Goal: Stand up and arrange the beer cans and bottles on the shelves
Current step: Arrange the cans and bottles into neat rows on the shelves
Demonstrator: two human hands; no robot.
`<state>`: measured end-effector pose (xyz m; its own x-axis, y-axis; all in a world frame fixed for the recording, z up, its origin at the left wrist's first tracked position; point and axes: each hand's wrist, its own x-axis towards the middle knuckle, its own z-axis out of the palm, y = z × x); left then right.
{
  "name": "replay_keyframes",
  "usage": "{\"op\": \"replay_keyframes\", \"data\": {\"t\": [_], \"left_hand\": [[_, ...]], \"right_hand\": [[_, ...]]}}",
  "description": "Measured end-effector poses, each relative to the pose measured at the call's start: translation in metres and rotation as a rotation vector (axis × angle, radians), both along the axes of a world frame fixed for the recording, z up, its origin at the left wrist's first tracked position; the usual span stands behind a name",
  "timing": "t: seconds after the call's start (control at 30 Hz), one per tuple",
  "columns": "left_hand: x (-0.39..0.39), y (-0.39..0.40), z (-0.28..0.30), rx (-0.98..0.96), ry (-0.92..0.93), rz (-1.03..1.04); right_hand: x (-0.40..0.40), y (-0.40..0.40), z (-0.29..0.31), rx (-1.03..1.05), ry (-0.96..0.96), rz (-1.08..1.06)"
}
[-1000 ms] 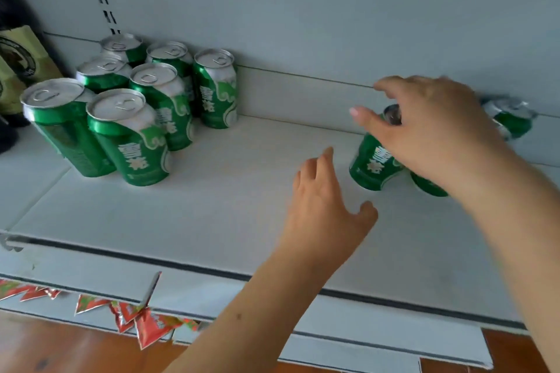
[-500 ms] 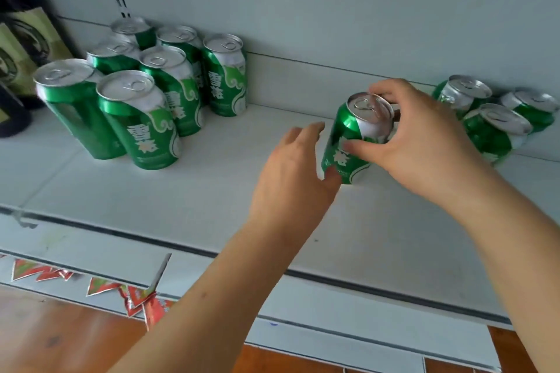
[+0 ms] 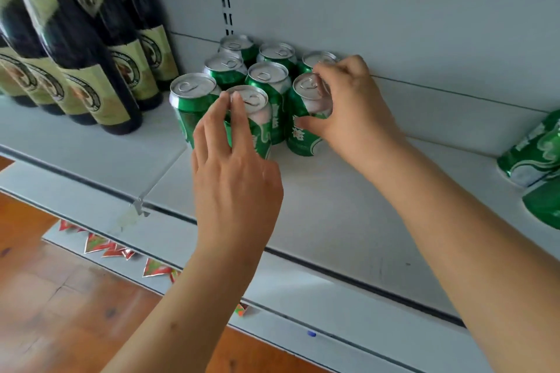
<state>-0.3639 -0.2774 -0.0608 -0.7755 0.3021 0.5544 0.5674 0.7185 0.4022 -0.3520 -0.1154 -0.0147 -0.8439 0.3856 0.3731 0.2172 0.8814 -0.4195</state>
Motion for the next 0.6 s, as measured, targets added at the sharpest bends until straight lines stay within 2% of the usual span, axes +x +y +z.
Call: {"op": "replay_keyframes", "data": {"t": [0.13, 0.23, 0.33, 0.4, 0.47, 0.53, 0.6], "left_hand": [[0.005, 0.002, 0.003, 0.0, -0.031, 0.027], [0.02, 0.014, 0.006, 0.24, 0.005, -0.06], [0.054, 0.041, 0.002, 0.468, -0.19, -0.283], [0.085, 0.064, -0.003, 0.45, -0.37, -0.417], [0.114, 0.092, -0.009, 0.366, -0.468, -0.514], [0.137, 0.123, -0.011, 0.271, -0.515, -0.598], [0.153, 0.154, -0.009, 0.188, -0.546, -0.676]], "right_hand": [[-0.002, 0.005, -0.009, 0.026, 0.011, -0.009], [0.01, 0.006, -0.007, 0.001, 0.022, -0.016], [0.044, 0.023, 0.003, 0.067, 0.184, -0.149], [0.082, 0.044, 0.011, 0.135, 0.32, -0.253], [0.125, 0.068, 0.015, 0.219, 0.427, -0.384], [0.167, 0.093, 0.01, 0.282, 0.465, -0.57], [0.202, 0.116, -0.001, 0.269, 0.422, -0.729]]}}
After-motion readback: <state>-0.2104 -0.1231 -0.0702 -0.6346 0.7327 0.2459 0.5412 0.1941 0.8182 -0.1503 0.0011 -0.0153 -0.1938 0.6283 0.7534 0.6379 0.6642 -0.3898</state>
